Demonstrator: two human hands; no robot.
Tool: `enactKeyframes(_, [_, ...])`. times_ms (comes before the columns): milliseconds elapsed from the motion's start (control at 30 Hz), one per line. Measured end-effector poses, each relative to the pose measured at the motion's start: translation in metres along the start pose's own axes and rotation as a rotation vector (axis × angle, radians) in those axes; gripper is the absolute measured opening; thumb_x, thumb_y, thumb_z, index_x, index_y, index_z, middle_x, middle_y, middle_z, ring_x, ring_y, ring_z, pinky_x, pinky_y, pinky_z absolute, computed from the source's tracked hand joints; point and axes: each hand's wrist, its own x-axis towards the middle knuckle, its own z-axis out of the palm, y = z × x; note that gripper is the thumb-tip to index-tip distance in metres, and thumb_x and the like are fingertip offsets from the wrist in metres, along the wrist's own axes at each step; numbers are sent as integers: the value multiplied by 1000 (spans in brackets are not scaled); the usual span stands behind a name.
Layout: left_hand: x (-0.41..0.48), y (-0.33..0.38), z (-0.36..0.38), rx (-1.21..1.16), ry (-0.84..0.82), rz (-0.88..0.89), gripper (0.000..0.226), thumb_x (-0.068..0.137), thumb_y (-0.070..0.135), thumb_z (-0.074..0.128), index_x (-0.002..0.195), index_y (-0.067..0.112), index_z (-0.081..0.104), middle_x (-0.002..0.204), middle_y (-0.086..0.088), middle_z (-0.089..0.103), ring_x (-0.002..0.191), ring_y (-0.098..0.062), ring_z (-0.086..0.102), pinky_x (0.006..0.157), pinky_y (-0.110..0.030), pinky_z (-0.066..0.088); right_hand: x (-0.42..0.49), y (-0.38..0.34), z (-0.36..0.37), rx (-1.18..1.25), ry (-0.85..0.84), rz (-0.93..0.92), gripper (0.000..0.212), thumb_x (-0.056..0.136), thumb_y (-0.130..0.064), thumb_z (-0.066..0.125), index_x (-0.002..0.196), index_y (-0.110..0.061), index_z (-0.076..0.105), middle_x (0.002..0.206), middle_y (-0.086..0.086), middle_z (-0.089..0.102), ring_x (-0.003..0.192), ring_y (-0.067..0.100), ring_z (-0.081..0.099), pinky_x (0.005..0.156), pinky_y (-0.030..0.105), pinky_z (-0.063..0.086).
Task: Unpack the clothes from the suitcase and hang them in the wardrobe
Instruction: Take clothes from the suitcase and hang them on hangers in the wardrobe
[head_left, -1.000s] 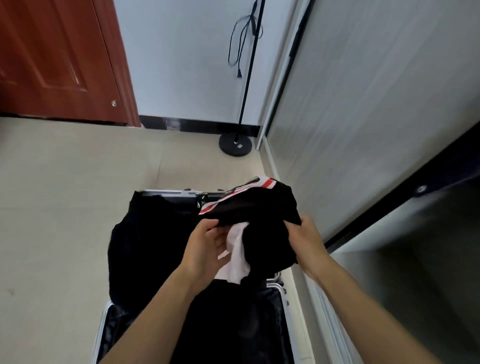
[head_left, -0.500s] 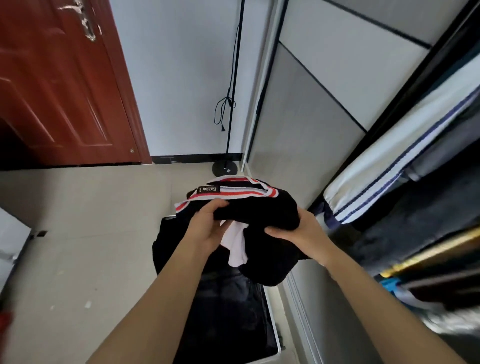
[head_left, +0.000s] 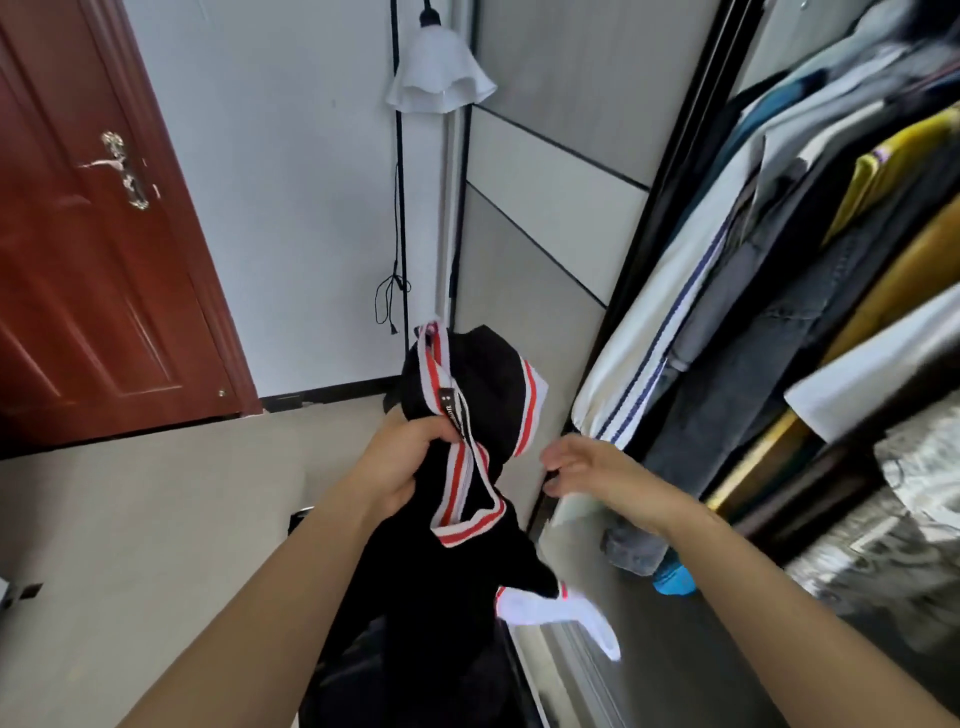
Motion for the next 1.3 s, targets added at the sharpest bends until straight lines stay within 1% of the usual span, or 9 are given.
enactKeyframes(100, [-8, 4, 11, 223, -136, 54, 24, 77, -12, 49, 78, 7, 64, 71, -8, 67, 71, -22, 66, 69, -33, 54, 2, -30, -11, 382, 135, -19, 40, 72, -49, 70, 104, -26, 66, 113, -2, 65, 103, 11, 58, 95, 35, 41])
enactKeyframes(200, [-14, 6, 18, 338, -245, 67, 24, 77, -12, 48, 75, 9, 60, 69, -5, 63, 67, -18, 63, 65, -27, 51, 6, -51, -6, 350, 80, 20, 60, 68, -71, 66, 114, -32, 62, 124, -7, 62, 120, 11, 52, 106, 40, 35])
enactKeyframes(433, [-19, 13, 1, 398, -284, 55, 21, 76, -5, 52, 83, 12, 62, 74, -4, 66, 72, -20, 63, 66, -27, 49, 18, -85, 13, 687, 256, -69, 14, 94, -18, 58, 98, -9, 67, 100, 10, 74, 96, 24, 69, 84, 34, 53])
enactKeyframes(567, [-16, 8, -18, 554, -398, 110, 44, 74, 1, 68, 113, 20, 61, 101, 0, 73, 96, -16, 70, 86, -30, 53, 18, -113, 20, 536, 436, -217, 25, 95, -17, 54, 71, -16, 48, 78, 11, 61, 74, 22, 58, 76, 36, 50])
enactKeyframes(767, [0, -46, -23, 756, -15, 262, 83, 66, 29, 77, 138, 29, 37, 122, 7, 53, 114, -9, 51, 103, -35, 44, 15, -142, 23, 598, 609, -347, 33, 95, -18, 55, 66, -17, 40, 60, 1, 46, 55, 12, 43, 56, 23, 39])
enactKeyframes(833, [1, -60, -13, 804, 275, 307, 83, 70, 36, 78, 136, 24, 30, 121, 3, 34, 115, -15, 38, 101, -29, 36, 17, -144, 16, 614, 632, -353, 31, 96, -21, 54, 68, -17, 41, 64, 3, 48, 60, 13, 46, 61, 25, 40])
enactKeyframes(900, [4, -64, 1, 814, 268, 133, 66, 75, 36, 76, 124, 19, 36, 112, 0, 34, 105, -19, 44, 90, -28, 40, 18, -143, 9, 615, 664, -358, 29, 97, -23, 54, 71, -16, 42, 67, 3, 48, 63, 14, 46, 64, 25, 41])
enactKeyframes(1033, [17, -57, 18, 567, -18, -293, 24, 96, 24, 51, 115, 11, 59, 88, -8, 65, 56, -16, 65, 55, -25, 56, 19, -134, -14, 486, 810, -419, 18, 99, -23, 49, 84, -13, 47, 66, -4, 46, 55, 2, 45, 53, 11, 37])
enactKeyframes(1300, [66, 46, 11, -159, 184, -104, 11, 94, -1, 49, 88, 2, 58, 83, -15, 60, 68, -24, 64, 47, -25, 57, 2, -50, -124, -342, 1066, -317, 28, 103, -22, 38, 121, -12, 57, 108, 11, 57, 99, 31, 56, 80, 35, 41])
